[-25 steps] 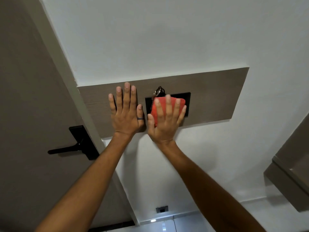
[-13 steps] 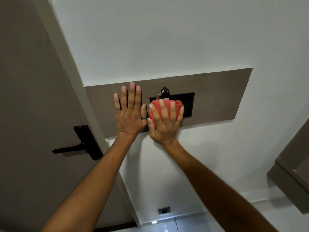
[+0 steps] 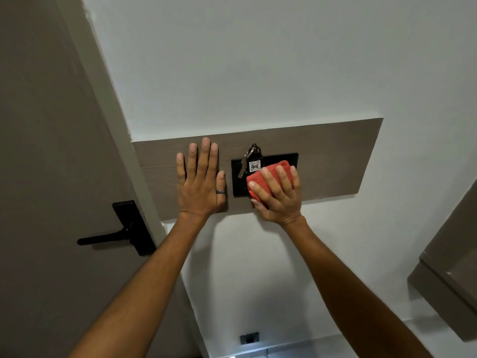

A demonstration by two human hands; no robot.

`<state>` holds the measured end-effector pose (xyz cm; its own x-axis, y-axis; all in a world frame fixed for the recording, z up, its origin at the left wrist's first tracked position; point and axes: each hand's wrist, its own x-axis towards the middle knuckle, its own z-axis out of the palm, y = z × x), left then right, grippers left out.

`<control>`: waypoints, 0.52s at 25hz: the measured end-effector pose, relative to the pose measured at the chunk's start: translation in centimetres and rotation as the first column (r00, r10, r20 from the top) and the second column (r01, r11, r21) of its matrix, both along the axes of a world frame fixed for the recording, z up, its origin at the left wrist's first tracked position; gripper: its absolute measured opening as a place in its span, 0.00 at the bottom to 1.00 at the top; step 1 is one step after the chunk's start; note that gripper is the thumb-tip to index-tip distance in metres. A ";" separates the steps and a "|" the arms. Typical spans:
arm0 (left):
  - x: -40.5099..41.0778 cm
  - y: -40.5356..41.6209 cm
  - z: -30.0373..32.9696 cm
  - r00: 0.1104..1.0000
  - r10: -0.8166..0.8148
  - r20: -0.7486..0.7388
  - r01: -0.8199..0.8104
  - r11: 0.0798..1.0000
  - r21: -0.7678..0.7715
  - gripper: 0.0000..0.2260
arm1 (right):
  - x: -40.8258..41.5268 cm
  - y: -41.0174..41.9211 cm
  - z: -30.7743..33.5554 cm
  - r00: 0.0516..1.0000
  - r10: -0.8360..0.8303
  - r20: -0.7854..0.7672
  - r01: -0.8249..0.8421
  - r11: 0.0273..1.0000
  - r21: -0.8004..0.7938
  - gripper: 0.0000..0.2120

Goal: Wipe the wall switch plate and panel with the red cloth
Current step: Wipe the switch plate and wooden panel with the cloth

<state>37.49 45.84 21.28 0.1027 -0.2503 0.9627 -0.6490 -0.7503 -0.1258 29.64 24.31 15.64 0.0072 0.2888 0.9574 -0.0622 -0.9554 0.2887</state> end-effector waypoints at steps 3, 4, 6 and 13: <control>0.1 0.1 0.1 1.000 0.002 0.002 -0.002 1.000 0.008 0.30 | -0.9 -1.7 0.7 0.999 0.029 -0.019 -0.025 0.984 0.176 0.24; 0.1 0.0 0.0 1.000 -0.002 -0.002 0.002 1.000 0.002 0.30 | -1.2 -1.5 1.2 0.999 0.045 -0.023 -0.038 0.966 0.257 0.24; 0.2 -0.1 -0.2 1.000 0.022 0.015 -0.022 1.000 0.010 0.30 | -1.2 0.3 2.1 0.998 0.055 -0.002 -0.051 0.927 0.373 0.22; 0.3 -0.4 -0.3 0.999 0.044 0.004 -0.044 0.999 -0.007 0.30 | -0.7 0.5 2.0 0.997 0.025 -0.069 -0.006 0.963 0.271 0.22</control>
